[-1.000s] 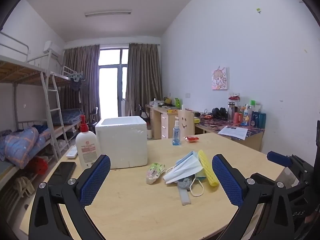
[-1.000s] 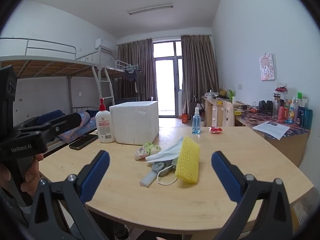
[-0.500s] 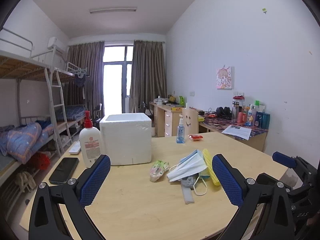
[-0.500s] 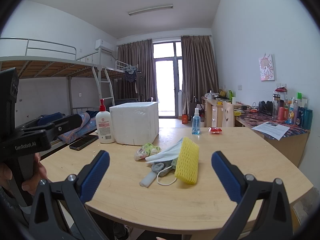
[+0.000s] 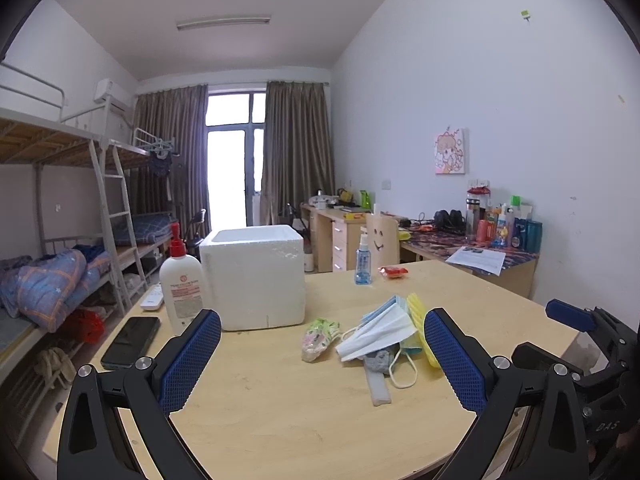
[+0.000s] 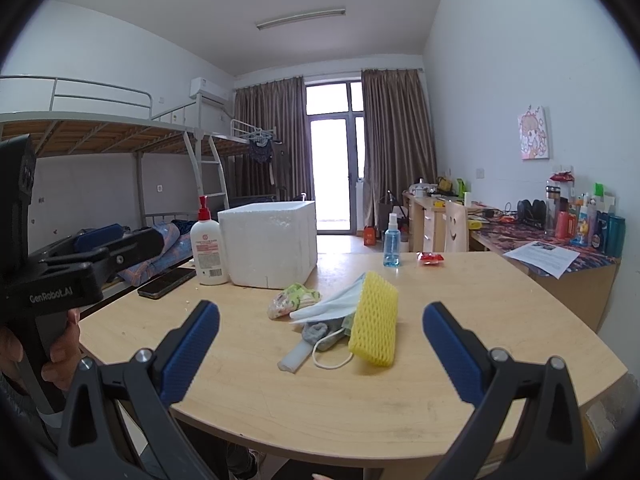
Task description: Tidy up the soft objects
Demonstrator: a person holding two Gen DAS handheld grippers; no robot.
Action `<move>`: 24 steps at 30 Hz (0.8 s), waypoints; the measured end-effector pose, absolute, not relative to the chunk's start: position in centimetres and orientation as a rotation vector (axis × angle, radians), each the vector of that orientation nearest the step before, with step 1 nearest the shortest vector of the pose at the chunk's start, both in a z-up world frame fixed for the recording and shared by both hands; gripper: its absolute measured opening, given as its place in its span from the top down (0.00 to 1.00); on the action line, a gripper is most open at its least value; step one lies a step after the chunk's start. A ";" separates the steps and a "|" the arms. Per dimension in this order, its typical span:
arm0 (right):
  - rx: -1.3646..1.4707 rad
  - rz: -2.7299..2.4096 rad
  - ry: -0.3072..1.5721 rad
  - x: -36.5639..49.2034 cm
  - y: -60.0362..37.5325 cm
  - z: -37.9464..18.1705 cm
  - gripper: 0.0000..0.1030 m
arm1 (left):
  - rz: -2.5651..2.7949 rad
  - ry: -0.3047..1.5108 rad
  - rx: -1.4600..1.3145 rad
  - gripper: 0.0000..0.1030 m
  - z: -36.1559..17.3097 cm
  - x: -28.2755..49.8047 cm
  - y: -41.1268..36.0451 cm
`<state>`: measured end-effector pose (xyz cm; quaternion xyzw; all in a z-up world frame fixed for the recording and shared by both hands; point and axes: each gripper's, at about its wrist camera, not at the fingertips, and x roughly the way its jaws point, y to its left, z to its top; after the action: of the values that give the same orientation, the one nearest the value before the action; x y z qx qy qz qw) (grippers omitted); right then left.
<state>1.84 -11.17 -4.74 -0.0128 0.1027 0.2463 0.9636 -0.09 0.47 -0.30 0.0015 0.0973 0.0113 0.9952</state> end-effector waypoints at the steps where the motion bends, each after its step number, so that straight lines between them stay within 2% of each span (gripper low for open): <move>1: -0.026 0.498 0.207 1.8 -11.2 -4.8 0.00 | 0.021 0.198 0.005 0.01 -0.3 -0.1 0.4; 24: -0.025 0.494 0.209 1.8 -11.3 -4.9 0.00 | 0.029 0.186 0.011 0.01 -0.2 -0.2 0.4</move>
<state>1.82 -11.28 -4.90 -0.0124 0.1030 0.2442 0.9642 -0.15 0.37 -0.16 0.0055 0.0929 0.0147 0.9956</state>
